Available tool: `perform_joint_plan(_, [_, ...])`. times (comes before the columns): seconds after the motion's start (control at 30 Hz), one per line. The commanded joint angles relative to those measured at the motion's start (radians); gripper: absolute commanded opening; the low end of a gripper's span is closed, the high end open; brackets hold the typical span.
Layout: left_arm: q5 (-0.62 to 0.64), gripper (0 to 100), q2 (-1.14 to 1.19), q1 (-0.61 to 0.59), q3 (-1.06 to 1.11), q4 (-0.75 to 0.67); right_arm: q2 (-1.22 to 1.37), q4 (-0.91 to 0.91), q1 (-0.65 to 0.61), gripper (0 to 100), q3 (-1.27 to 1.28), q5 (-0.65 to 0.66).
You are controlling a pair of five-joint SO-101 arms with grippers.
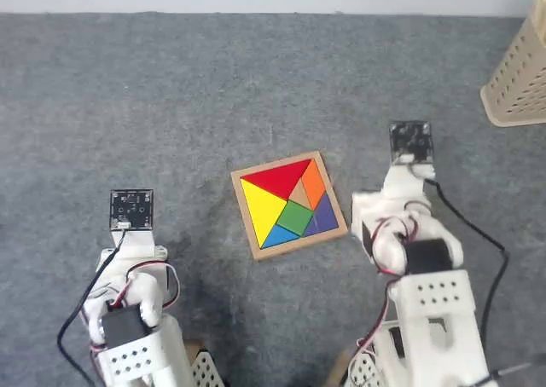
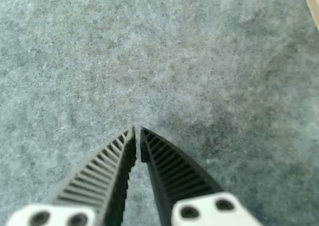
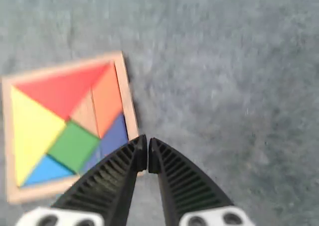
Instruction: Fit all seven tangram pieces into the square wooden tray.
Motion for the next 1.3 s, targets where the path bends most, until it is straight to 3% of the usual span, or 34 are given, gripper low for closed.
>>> perform_joint_plan(0.0, [-0.005, 1, -0.014, -0.003, -0.007, 0.008, -0.101, 0.008, 0.015, 1.0, 0.083, 0.133])
perform_joint_plan(0.2, [-0.005, 1, -0.014, -0.003, -0.007, 0.008, -0.251, 0.085, 0.015, 1.0, 0.186, 0.160])
perform_joint_plan(0.73, [-0.005, 1, -0.014, -0.003, -0.007, 0.008, -0.659, 0.088, 0.062, 1.0, 0.479, 0.164])
perform_joint_plan(0.87, [-0.005, 1, -0.014, -0.003, -0.007, 0.008, -0.786, 0.091, 0.068, 1.0, 0.577, 0.262])
perform_joint_plan(1.27, [-0.005, 1, -0.014, -0.003, -0.007, 0.008, -0.802, 0.168, 0.074, 1.0, 0.577, 0.315])
